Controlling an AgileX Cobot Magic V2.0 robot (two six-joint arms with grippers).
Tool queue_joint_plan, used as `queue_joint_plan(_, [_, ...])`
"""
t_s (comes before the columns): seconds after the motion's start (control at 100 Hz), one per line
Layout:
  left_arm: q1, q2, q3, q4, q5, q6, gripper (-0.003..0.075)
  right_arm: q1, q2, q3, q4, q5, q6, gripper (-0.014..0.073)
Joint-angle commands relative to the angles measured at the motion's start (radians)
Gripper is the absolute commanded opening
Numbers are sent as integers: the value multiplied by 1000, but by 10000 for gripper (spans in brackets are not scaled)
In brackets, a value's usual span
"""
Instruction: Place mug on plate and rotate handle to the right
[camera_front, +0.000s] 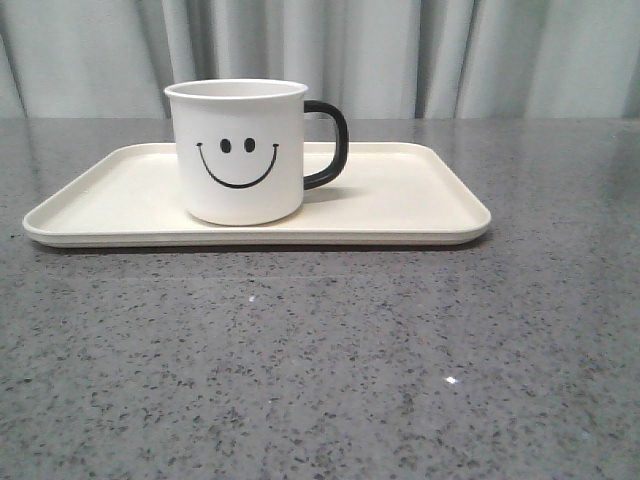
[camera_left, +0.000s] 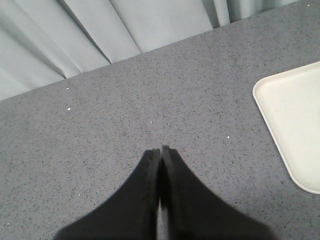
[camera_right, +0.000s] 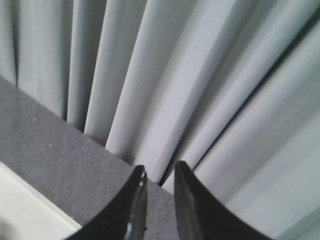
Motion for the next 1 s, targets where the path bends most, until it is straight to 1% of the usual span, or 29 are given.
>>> queue_joint_plan(0.0, [-5, -1, -22, 29, -69, -9, -20, -75, -104, 60, 94, -100, 5, 162])
queue_joint_plan(0.1, [-5, -1, -22, 29, -76, -9, -20, -116, -201, 198, 103, -171, 12, 160])
queue_joint_plan(0.16, [-5, -1, -22, 29, -77, -9, -20, -119, -262, 298, 102, -243, 19, 160])
queue_joint_plan(0.26, [-5, -1, -22, 29, -82, -9, -20, -119, -392, 511, 101, -382, 40, 148])
queue_joint_plan(0.33, [-5, -1, -22, 29, -82, -9, -20, -119, -492, 656, 100, -478, 62, 101])
queue_joint_plan(0.41, [-5, -1, -22, 29, -86, -9, -20, -119, -601, 800, 88, -557, 63, 15])
queue_joint_plan(0.53, [-5, -1, -22, 29, -91, -9, -20, -119, -752, 978, 81, -592, 64, -126])
queue_joint_plan(0.56, [-5, -1, -22, 29, -91, -9, -20, -119, -790, 1020, 81, -592, 68, -118])
queue_joint_plan(0.59, [-5, -1, -22, 29, -91, -9, -20, -119, -816, 1053, 81, -592, 69, -108])
queue_joint_plan(0.68, [-5, -1, -22, 29, -99, -9, -20, -119, -880, 1143, 70, -588, 69, -111])
queue_joint_plan(0.75, [-5, -1, -22, 29, -114, -9, -20, -118, -913, 1186, 59, -588, 69, -111])
queue_joint_plan(0.99, [-5, -1, -22, 29, -136, -9, -20, -118, -934, 1209, 38, -594, 69, -111])
